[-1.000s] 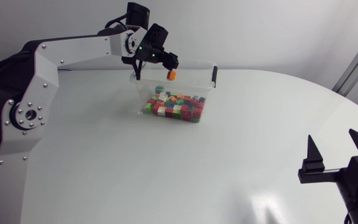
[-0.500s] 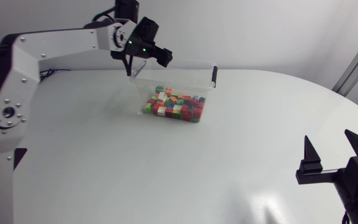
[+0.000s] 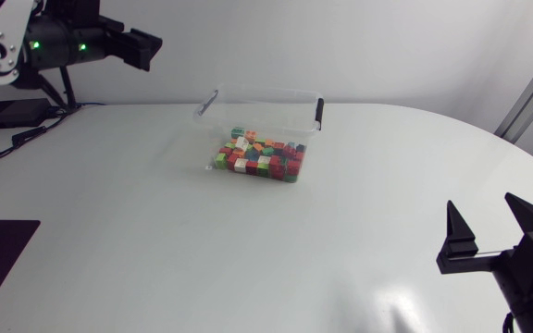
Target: Place the duplo bricks in the container
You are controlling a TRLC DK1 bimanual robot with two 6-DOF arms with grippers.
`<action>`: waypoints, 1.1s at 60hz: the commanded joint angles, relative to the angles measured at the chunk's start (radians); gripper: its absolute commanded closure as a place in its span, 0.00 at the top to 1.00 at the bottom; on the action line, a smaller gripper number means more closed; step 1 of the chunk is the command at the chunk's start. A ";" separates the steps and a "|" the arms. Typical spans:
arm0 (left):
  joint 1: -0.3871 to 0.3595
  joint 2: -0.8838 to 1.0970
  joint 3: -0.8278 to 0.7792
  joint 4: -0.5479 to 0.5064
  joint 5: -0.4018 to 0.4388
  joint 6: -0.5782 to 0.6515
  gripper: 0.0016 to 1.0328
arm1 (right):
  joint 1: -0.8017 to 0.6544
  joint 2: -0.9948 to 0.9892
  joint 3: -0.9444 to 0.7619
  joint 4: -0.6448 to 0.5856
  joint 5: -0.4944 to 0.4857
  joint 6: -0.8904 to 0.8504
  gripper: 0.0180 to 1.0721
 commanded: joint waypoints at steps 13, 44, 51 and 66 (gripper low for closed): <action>0.060 -0.282 -0.386 0.141 0.012 0.041 0.95 | 0.007 -0.007 -0.023 0.000 0.001 0.090 0.95; 0.160 -0.600 -0.818 0.238 0.024 0.020 0.96 | 0.015 -0.005 -0.023 -0.002 0.002 0.111 0.95; 0.161 -0.658 -0.894 0.237 0.024 0.005 0.95 | 0.014 -0.007 -0.023 0.000 0.002 0.113 0.95; 0.154 -0.784 -1.018 0.212 0.029 -0.023 0.96 | 0.007 -0.005 -0.023 -0.002 0.002 0.116 0.95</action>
